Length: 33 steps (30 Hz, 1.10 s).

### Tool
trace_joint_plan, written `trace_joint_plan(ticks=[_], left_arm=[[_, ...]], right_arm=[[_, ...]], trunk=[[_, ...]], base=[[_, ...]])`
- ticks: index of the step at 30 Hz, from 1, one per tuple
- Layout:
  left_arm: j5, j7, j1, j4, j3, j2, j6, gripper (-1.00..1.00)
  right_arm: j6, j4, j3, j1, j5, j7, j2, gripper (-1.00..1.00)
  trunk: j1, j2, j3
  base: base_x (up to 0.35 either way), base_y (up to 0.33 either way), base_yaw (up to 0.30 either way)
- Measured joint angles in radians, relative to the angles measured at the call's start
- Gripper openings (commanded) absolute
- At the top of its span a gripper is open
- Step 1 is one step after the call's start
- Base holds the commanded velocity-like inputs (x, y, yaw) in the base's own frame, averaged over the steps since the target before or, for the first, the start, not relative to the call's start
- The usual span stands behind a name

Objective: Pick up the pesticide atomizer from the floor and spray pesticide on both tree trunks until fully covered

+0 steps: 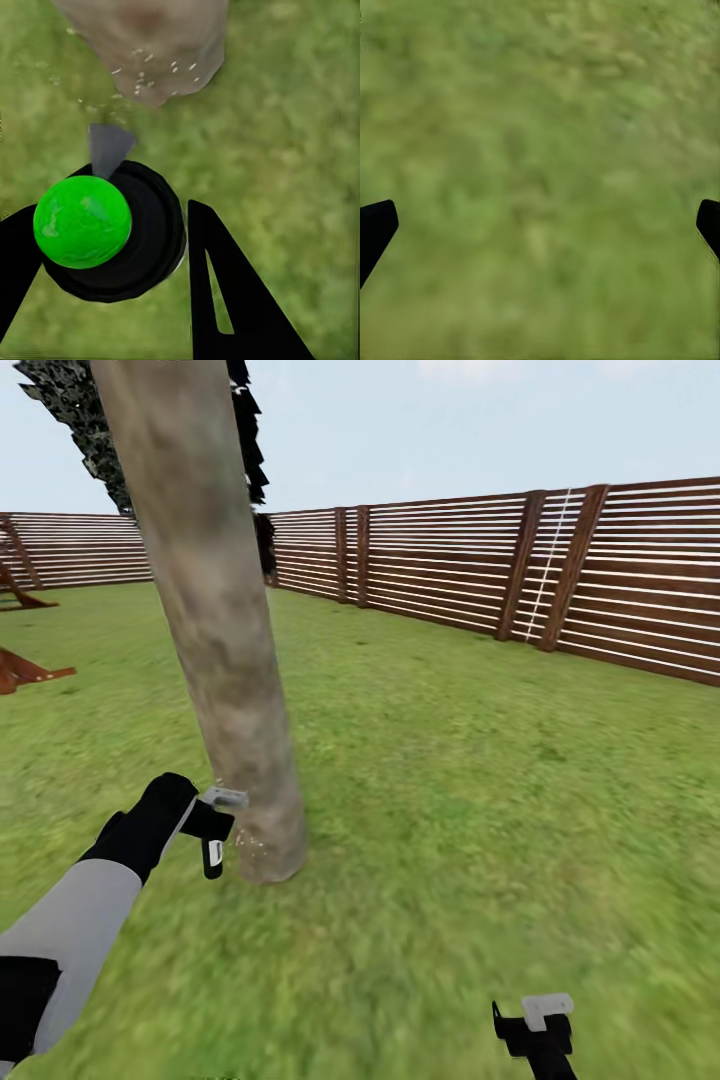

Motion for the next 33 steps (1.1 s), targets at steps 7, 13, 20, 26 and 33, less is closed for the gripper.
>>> trace_joint_plan(ticks=[7,13,20,26,33], left_arm=[[0.002,0.0,0.0,-0.005,0.031,0.0,0.0,-1.0],[0.005,0.0,0.0,-0.005,0.036,-0.005,0.0,-1.0],[0.0,0.0,-0.008,-0.006,0.035,-0.001,0.0,-1.0],[-0.003,0.004,0.141,0.035,0.036,0.019,-0.019,-1.0],[-0.005,0.009,0.176,0.046,0.054,0.018,-0.029,-1.0]], right_arm=[[0.0,0.0,0.0,0.0,0.0,0.0,0.0,1.0],[0.0,0.0,0.0,0.0,0.0,0.0,0.0,1.0],[0.0,0.0,0.001,0.0,0.0,0.0,0.0,1.0],[0.0,0.0,0.001,0.0,0.0,0.001,0.0,1.0],[0.001,0.0,0.001,0.0,0.0,0.002,0.001,1.0]], trunk=[[0.0,0.0,0.0],[0.0,0.0,0.0],[0.0,0.0,0.0],[0.0,0.0,0.0],[0.0,0.0,0.0]], base=[[0.098,-0.253,0.273],[0.229,-0.163,0.041],[0.016,-0.008,0.0],[0.0,0.0,0.0],[0.0,0.0,0.0]])
